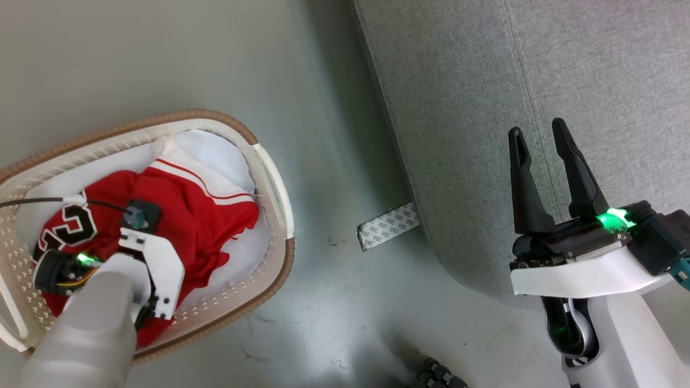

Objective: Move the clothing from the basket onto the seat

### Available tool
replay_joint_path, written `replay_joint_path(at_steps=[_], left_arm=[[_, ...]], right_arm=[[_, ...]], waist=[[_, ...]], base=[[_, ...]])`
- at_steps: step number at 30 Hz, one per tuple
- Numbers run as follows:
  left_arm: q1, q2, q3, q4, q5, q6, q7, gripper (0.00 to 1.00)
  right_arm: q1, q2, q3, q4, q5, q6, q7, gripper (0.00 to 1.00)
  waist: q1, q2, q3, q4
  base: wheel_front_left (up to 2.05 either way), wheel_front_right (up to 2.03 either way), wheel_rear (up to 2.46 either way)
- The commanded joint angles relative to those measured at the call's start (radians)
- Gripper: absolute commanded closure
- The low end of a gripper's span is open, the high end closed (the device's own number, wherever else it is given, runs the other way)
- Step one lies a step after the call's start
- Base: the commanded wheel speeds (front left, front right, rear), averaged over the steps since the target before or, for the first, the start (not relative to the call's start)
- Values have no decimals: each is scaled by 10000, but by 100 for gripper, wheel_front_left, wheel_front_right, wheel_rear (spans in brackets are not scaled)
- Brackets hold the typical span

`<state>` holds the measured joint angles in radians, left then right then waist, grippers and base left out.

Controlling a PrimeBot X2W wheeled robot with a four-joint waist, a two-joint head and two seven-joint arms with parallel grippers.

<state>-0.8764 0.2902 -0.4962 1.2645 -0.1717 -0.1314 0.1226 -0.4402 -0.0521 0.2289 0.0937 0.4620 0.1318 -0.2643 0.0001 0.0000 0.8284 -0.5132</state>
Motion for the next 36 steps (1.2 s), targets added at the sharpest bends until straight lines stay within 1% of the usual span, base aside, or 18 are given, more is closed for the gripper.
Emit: replay_joint_path(at_steps=[1,2,3,7,10,14,20,25,32,36], left_arm=[[15,-44,-15,110,-118,20,-20,62],[22,-93,-34,106,-151,19,-56,85],[36,-128,-64,100,-182,19,-112,100],[177,-311,-140,94,-441,20,-388,100],[389,-633,-248,34,-738,20,-672,100],[714,-956,-486,-136,-1104,20,-1216,100],[1258,-1420,-892,-557,-2002,20,-1943,100],[1654,-1590,-1400,-1065,-2713,19,-2482,100],[2011,-1750,-2091,-1848,-3804,19,-3163,100],[2106,-1792,-2457,-2273,-4230,19,-3464,100]], right_arm=[[-138,26,-12,30,37,-22,0,0],[-143,25,-6,42,12,-22,0,0],[-156,25,6,57,-19,-22,0,0],[-128,19,-99,127,-178,-22,0,0],[-4,17,-251,175,-313,-22,0,0],[115,15,-371,260,-588,-22,0,0],[453,10,-542,454,-944,-22,0,0],[809,4,-653,622,-1267,-22,0,0],[1297,-334,-768,766,-1380,-22,0,0],[1507,-476,-728,830,-1340,-22,0,0]], waist=[[-1,0,-52,18],[-1,0,-91,26],[-1,0,-144,34],[-1,0,-557,175],[-1,0,-1071,378],[-1,0,-1912,687],[-1,0,-3326,1161],[-1,0,-4333,1521],[-1,0,-5534,2162],[-1,0,-6072,2560]], base=[[0,0,0],[0,0,0],[0,0,0],[0,0,0],[0,0,0],[0,0,0],[0,0,0],[0,0,0],[0,0,0],[0,0,0]])
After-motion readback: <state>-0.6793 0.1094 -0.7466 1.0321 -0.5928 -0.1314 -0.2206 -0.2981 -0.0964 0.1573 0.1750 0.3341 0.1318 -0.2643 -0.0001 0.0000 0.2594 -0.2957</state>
